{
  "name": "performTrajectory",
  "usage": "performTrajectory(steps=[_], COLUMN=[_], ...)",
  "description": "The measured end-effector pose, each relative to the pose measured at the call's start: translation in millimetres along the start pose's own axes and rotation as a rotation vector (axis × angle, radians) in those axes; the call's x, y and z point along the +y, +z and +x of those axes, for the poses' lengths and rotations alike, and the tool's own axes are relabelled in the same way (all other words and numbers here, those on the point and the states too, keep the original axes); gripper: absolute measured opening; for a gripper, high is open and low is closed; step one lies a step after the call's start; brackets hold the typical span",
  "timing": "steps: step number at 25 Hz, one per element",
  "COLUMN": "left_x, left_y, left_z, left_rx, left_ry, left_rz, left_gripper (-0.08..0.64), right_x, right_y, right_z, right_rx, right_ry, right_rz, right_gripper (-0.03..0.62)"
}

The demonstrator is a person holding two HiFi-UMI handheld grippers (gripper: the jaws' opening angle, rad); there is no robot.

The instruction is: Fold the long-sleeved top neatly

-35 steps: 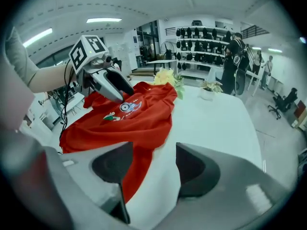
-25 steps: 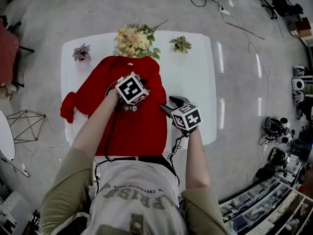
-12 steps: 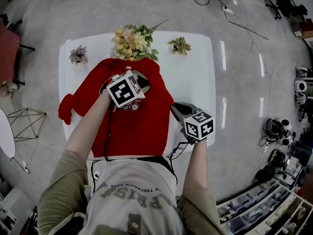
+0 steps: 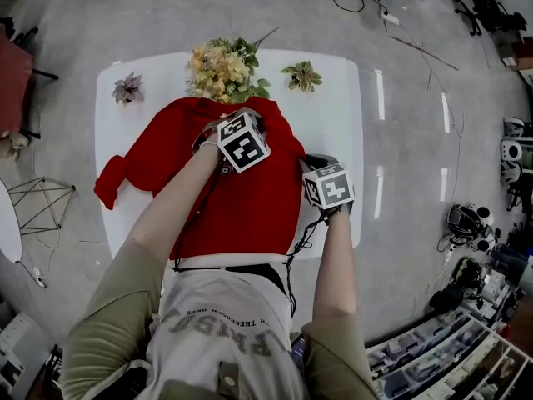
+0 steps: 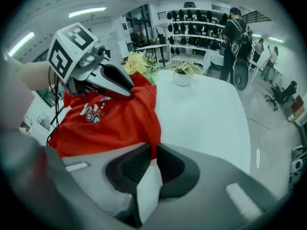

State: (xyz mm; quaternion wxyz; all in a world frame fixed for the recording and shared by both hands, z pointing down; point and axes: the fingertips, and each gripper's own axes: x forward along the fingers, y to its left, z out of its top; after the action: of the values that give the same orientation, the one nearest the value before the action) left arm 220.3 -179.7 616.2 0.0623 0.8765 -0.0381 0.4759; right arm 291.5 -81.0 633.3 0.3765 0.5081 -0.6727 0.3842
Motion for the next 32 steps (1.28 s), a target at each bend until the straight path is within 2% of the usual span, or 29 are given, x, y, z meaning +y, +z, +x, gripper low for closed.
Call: performTrajectory(steps=[2, 4, 6, 7, 9, 12, 15, 18, 22, 23, 25, 26, 29, 32], left_x=[7.0, 17.7, 23.5, 21.0, 2.2, -51.7, -110.5, -151.8, -161.5, -160.2, -156.1, -153.8, -150.6, -150.3], left_y=[-5.3, -12.2, -28.3, -42.3, -79.4, -146.6, -203.0, -229.0, -246.9, -248.7, -249.3, -249.8, -258.7, -285.9], left_z=[-13.5, -42.9, -81.6, -101.6, -136.6, -163.6, -158.6, -140.4, -128.5, -128.7, -135.2, -141.6, -164.2, -168.8], left_rx=[-0.009, -0.047, -0.081, -0.083, -0.06, 0.023, 0.129, 0.164, 0.175, 0.162, 0.122, 0.107, 0.108, 0.171], left_ry=[0.036, 0.068, 0.084, 0.076, 0.019, -0.099, -0.176, -0.226, -0.16, -0.145, -0.116, -0.102, -0.082, -0.077], left_rz=[-0.029, -0.073, -0.123, -0.147, -0.184, -0.213, -0.217, -0.237, -0.25, -0.256, -0.257, -0.241, -0.187, -0.202], left_gripper=[0.164, 0.19, 0.192, 0.192, 0.192, 0.192, 0.192, 0.192, 0.18, 0.159, 0.082, 0.038, 0.038, 0.04], right_x=[-0.9, -1.3, 3.2, 9.9, 36.2, 109.7, 199.5, 268.9, 314.4, 317.5, 320.6, 324.7, 345.9, 357.5], right_y=[1.6, 2.8, 1.4, -0.1, -3.8, -13.7, -23.4, -41.4, -69.7, -73.8, -77.2, -76.4, -71.8, -87.3], right_z=[1.1, -4.8, -18.2, -27.8, -48.0, -62.7, -57.6, -34.4, -9.1, -5.4, -2.8, -4.8, -17.2, -11.5], right_rx=[-0.01, -0.043, -0.076, -0.093, -0.129, -0.152, -0.16, -0.104, 0.025, 0.045, 0.066, 0.064, 0.044, 0.097], right_ry=[-0.04, -0.066, -0.069, -0.064, -0.04, 0.053, 0.176, 0.268, 0.325, 0.315, 0.287, 0.289, 0.34, 0.369], right_rz=[-0.008, -0.008, -0.004, -0.006, -0.036, -0.135, -0.226, -0.317, -0.412, -0.426, -0.451, -0.457, -0.465, -0.5], right_gripper=[0.049, 0.097, 0.234, 0.254, 0.255, 0.255, 0.255, 0.253, 0.243, 0.235, 0.148, 0.133, 0.115, 0.115])
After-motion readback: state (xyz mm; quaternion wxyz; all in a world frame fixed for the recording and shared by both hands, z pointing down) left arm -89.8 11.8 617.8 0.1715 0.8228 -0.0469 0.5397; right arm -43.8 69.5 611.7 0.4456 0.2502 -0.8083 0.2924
